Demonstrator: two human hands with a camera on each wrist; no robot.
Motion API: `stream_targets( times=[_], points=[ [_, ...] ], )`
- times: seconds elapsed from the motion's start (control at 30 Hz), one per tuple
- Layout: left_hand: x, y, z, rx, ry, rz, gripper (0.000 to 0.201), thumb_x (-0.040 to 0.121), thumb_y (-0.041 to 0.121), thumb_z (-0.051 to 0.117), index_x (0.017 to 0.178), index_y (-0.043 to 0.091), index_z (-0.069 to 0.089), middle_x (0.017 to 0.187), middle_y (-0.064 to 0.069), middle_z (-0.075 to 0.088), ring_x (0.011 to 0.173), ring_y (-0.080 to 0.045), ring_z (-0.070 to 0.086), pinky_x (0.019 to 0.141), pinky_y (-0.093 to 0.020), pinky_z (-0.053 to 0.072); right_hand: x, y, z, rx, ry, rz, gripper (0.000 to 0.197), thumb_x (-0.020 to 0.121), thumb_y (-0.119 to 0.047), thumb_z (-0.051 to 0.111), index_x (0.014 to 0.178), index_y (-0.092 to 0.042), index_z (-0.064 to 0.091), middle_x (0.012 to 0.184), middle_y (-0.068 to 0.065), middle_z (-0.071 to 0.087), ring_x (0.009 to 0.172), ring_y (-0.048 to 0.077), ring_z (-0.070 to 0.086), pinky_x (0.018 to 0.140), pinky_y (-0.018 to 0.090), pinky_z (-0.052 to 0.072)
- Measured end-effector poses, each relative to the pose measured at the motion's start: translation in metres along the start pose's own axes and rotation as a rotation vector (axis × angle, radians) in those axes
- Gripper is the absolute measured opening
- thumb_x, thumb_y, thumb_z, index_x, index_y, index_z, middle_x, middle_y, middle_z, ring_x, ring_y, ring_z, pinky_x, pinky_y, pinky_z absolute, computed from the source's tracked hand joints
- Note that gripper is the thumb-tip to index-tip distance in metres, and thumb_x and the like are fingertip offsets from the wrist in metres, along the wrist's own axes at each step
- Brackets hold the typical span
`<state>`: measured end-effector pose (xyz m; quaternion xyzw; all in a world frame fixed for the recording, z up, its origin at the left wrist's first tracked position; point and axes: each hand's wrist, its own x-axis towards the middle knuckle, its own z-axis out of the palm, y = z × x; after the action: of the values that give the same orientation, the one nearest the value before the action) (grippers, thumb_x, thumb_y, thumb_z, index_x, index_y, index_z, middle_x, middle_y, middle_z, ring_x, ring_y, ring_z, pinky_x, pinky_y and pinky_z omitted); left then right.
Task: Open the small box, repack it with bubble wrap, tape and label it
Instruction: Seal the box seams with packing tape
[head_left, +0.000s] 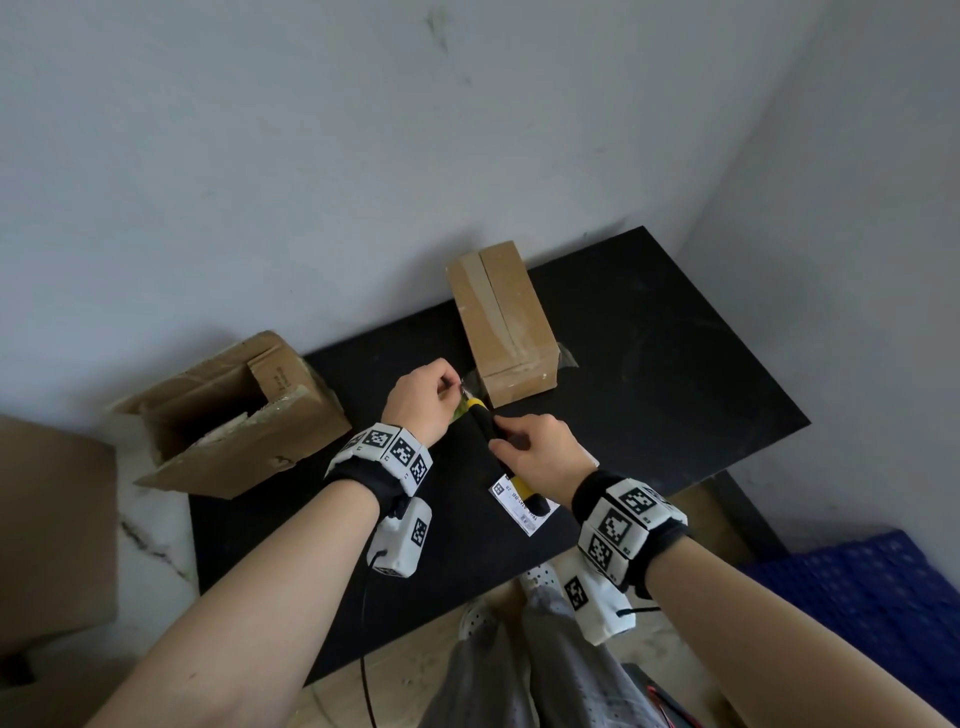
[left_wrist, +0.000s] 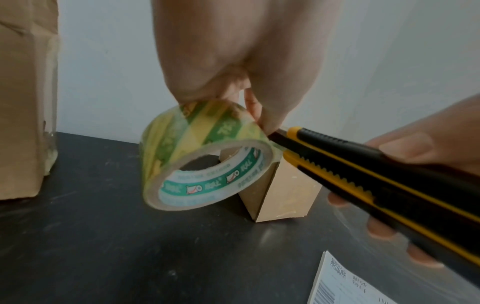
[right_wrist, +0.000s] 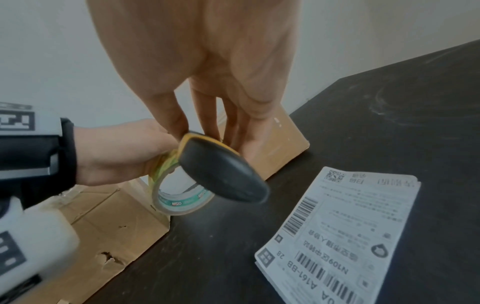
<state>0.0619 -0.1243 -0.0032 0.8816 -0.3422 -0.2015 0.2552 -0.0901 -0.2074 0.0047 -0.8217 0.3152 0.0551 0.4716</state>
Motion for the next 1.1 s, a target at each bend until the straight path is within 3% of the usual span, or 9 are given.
stream_targets(
  times=[0.13,0.23,0.43,0.57,0.73,0.9,0.97,1.07,1.1],
  points=[
    [-0.001,0.002,0.002,0.045,0.014,0.023,0.004,0.091,0.019,0.056,0.091,0.017,0.060,0.088,-0.005,0.064,0.081,-0.021,0.062,0.072,-0.042,0.054,0.004,0.000,0.000,-0.041,-0.019,0.030,0.031,0.092,-0.026,0.053,0.121,-0.019,0.061,0.080,-0.003,0.060,0.066,0.007,0.056,0.053,0.017,0.040],
    [-0.003,0.004,0.001,0.050,0.035,0.041,0.005,0.091,0.020,0.056,0.092,0.016,0.059,0.090,-0.005,0.062,0.081,-0.021,0.061,0.072,-0.042,0.054,0.004,0.003,-0.004,-0.010,0.029,0.099,0.025,0.093,-0.025,0.049,0.096,-0.011,0.069,0.069,0.001,0.060,0.060,0.012,0.055,0.055,0.028,0.048],
    [-0.005,0.004,-0.003,-0.019,0.044,-0.015,0.006,0.092,0.021,0.056,0.094,0.016,0.060,0.093,-0.003,0.065,0.088,-0.019,0.062,0.073,-0.034,0.052,0.001,0.021,-0.003,-0.213,-0.080,0.168,0.029,0.092,-0.025,0.052,0.118,-0.018,0.062,0.098,0.007,0.066,0.083,0.020,0.063,0.063,0.026,0.047],
    [-0.007,0.000,-0.002,-0.058,-0.008,-0.055,0.006,0.092,0.023,0.055,0.095,0.018,0.058,0.095,-0.003,0.065,0.092,-0.020,0.061,0.074,-0.033,0.050,0.004,0.033,0.007,-0.378,-0.132,0.135,0.029,0.091,-0.019,0.052,0.121,-0.015,0.054,0.112,0.005,0.057,0.100,0.021,0.059,0.073,0.027,0.046],
    [-0.005,0.001,-0.003,-0.080,-0.028,-0.072,0.010,0.092,0.022,0.055,0.099,0.017,0.059,0.098,-0.004,0.064,0.097,-0.020,0.061,0.077,-0.031,0.049,0.011,0.049,0.023,-0.553,-0.123,0.075,0.045,0.088,-0.008,0.053,0.131,-0.013,0.042,0.126,0.006,0.045,0.114,0.024,0.050,0.090,0.034,0.048],
    [-0.003,0.001,-0.004,-0.084,-0.035,-0.072,0.011,0.092,0.022,0.056,0.101,0.015,0.059,0.099,-0.004,0.064,0.097,-0.019,0.061,0.075,-0.027,0.046,0.013,0.058,0.028,-0.604,-0.103,-0.002,0.049,0.090,-0.012,0.055,0.136,-0.013,0.038,0.133,0.005,0.040,0.120,0.022,0.044,0.099,0.034,0.043],
    [-0.003,0.001,-0.005,-0.079,-0.037,-0.070,0.010,0.092,0.021,0.056,0.099,0.015,0.060,0.098,-0.004,0.064,0.096,-0.019,0.061,0.075,-0.028,0.047,0.011,0.054,0.026,-0.603,0.012,-0.127,0.050,0.089,-0.018,0.057,0.136,-0.011,0.040,0.132,0.006,0.043,0.120,0.023,0.046,0.101,0.035,0.040],
    [-0.004,0.000,-0.006,-0.055,-0.029,-0.064,0.010,0.092,0.021,0.057,0.098,0.016,0.061,0.093,-0.002,0.064,0.092,-0.020,0.062,0.073,-0.027,0.045,0.012,0.037,0.018,-0.624,0.374,-0.396,0.044,0.075,-0.011,0.067,0.118,-0.007,0.058,0.113,0.008,0.059,0.099,0.024,0.060,0.086,0.037,0.047],
    [-0.003,0.001,-0.007,-0.046,-0.029,-0.062,0.010,0.091,0.021,0.057,0.098,0.016,0.061,0.093,-0.002,0.064,0.091,-0.019,0.062,0.072,-0.027,0.045,0.015,0.030,0.014,-0.624,0.462,-0.450,0.045,0.072,-0.008,0.065,0.116,-0.008,0.058,0.113,0.008,0.060,0.099,0.024,0.060,0.087,0.037,0.047]
  ],
)
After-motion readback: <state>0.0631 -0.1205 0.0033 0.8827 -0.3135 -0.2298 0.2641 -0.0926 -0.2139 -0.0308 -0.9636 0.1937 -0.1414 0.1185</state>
